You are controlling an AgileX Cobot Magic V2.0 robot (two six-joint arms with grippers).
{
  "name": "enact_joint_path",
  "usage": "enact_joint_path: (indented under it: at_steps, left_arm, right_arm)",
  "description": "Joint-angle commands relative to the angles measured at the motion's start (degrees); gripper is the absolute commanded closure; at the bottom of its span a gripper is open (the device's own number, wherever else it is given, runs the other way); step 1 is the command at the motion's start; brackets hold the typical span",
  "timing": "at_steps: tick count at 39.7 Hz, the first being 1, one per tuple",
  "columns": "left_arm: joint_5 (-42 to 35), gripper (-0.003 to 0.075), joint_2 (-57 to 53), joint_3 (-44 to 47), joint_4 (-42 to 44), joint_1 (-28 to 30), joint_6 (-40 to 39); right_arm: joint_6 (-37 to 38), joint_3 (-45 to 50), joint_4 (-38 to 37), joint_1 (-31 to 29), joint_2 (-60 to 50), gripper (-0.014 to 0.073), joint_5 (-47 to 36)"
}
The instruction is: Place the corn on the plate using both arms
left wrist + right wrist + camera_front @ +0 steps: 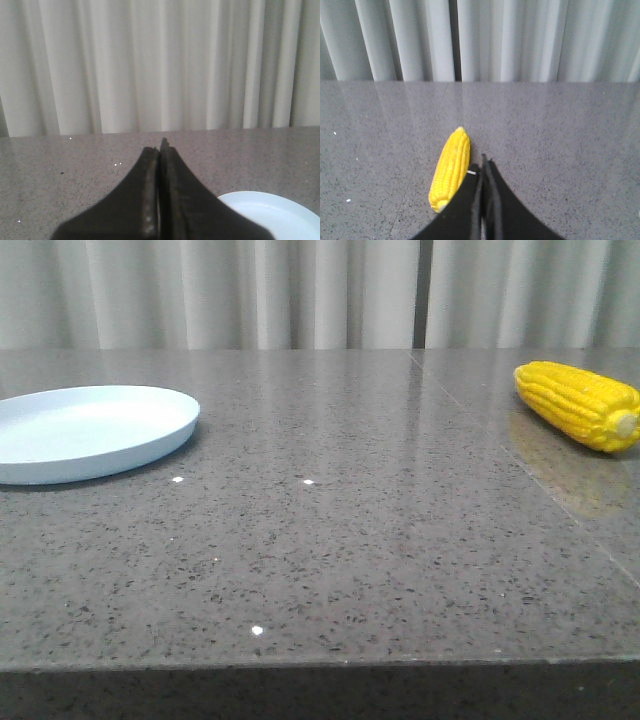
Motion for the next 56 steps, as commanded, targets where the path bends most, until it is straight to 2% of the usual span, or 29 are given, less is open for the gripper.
enact_joint_path:
  at_steps: [1,4,7,9,10,14,17,27,33,42,49,56]
  left_arm:
    - [-4.6,0.0740,3.0,-2.4,0.2,0.2,-0.2]
    - [-4.5,0.0721,3.2,-2.4,0.2,0.2,-0.2]
    - [-4.5,0.0618,3.3,-2.4,0.2,0.2,-0.2]
    - [-4.5,0.0505,3.3,-2.4,-0.1,0.2,-0.2]
    - [-4.5,0.0408,3.3,-2.4,-0.4,0.2,-0.2]
    - [-4.5,0.0146,3.3,-2.4,-0.7,0.2,-0.2]
    - [-4.5,0.0067,3.3,-2.4,-0.7,0.2,-0.2]
    - [-5.0,0.0062,4.5,-2.5,-1.4,0.2,-0.2]
    - [-2.6,0.0062,11.5,-6.0,-1.5,-0.8,-0.2]
    - [13.9,0.0062,28.1,-18.3,-1.5,-4.8,-0.2]
    - [26.6,0.0062,41.9,-27.6,-2.2,-5.2,-0.2]
    - [30.5,0.0062,54.0,-33.1,-4.2,-5.3,-0.2]
  right_arm:
    - [-0.7,-2.7,0.4,-0.3,3.5,0.0648,-4.3]
    - [-0.7,-2.7,0.4,-0.3,3.9,0.0590,-4.4]
    - [-0.7,-2.7,0.4,-0.3,3.9,0.0473,-4.4]
    - [-0.7,-2.7,0.4,-0.3,3.9,0.0356,-4.3]
    - [-0.7,-2.7,0.4,-0.3,3.9,0.0260,-4.3]
    - [-0.7,-2.7,0.4,-0.3,3.9,0.0016,-4.3]
    - [-0.7,-2.7,0.4,-0.3,3.9,-0.0071,-4.3]
    - [-0.7,-2.7,0.4,-0.3,3.9,-0.0059,-4.3]
    - [-0.7,-2.7,0.4,-0.3,3.9,-0.0059,-4.3]
    - [-0.7,-2.7,0.4,-0.3,3.9,-0.0059,-4.3]
    - [-0.7,-2.7,0.4,-0.3,3.9,-0.0059,-4.3]
    - [-0.7,-2.7,0.4,-0.3,3.9,-0.0059,-4.3]
